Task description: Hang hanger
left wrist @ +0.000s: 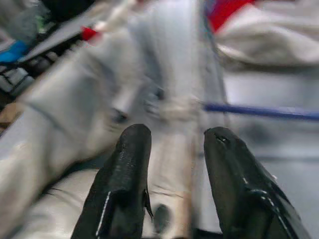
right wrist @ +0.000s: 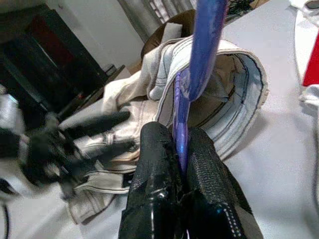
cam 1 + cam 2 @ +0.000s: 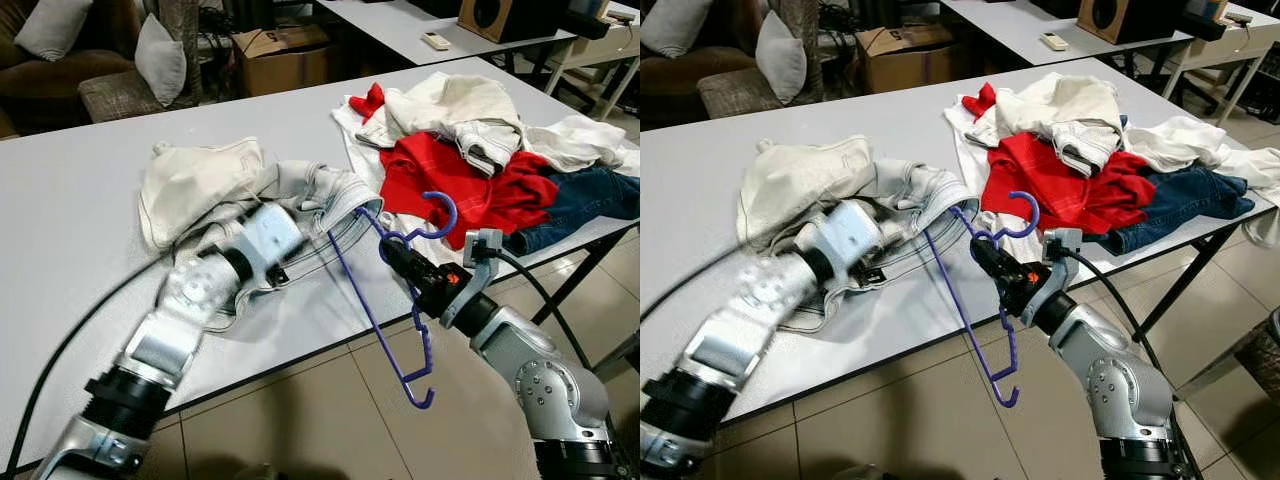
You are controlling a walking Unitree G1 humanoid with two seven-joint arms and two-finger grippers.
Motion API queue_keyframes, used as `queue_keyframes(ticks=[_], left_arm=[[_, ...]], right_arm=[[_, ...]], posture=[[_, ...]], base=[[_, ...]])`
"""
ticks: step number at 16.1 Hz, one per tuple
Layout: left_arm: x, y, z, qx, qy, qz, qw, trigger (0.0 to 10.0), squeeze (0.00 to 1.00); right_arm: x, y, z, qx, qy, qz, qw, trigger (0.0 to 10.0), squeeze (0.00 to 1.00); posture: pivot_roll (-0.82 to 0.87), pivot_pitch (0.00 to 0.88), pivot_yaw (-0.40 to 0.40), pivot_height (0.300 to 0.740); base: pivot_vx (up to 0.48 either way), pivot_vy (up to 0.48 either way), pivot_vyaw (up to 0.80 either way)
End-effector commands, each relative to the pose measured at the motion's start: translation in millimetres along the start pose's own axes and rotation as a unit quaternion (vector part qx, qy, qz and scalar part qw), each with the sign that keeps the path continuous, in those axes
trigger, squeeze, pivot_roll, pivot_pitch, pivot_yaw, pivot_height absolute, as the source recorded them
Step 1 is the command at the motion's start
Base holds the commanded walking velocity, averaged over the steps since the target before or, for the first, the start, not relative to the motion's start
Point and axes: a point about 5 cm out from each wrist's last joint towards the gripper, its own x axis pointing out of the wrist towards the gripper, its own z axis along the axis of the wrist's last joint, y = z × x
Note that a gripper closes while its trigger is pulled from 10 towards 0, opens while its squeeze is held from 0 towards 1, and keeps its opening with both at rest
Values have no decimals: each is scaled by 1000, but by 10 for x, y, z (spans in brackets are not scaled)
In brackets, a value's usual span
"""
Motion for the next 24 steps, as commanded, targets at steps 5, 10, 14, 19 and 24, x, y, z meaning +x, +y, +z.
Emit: queue_keyframes(ticks=[5,10,14,19,24], left_arm=[[70,-111,-199,43,45,18,998,10000,1000],[121,42,-373,98,95,131,982,10000,376],[84,188,-461,89,111,183,973,2706,0],[-90,222,-487,81,100,173,977,0,0],[-249,340,-597,71,128,186,972,0,0]], right_arm=[[7,140,163,7,-35,39,999,10000,0],[8,258,201,34,-50,73,995,10000,0],[1,268,217,40,-53,78,995,10000,0],[-21,184,252,38,-61,59,996,10000,0],[-12,165,237,57,-54,60,995,10000,0]], posture=[[-97,14,13,740],[-100,14,13,740],[-100,13,17,740],[-97,7,32,740],[-77,10,30,740]], base=[[0,0,0],[0,0,0],[0,0,0],[0,0,0],[0,0,0]])
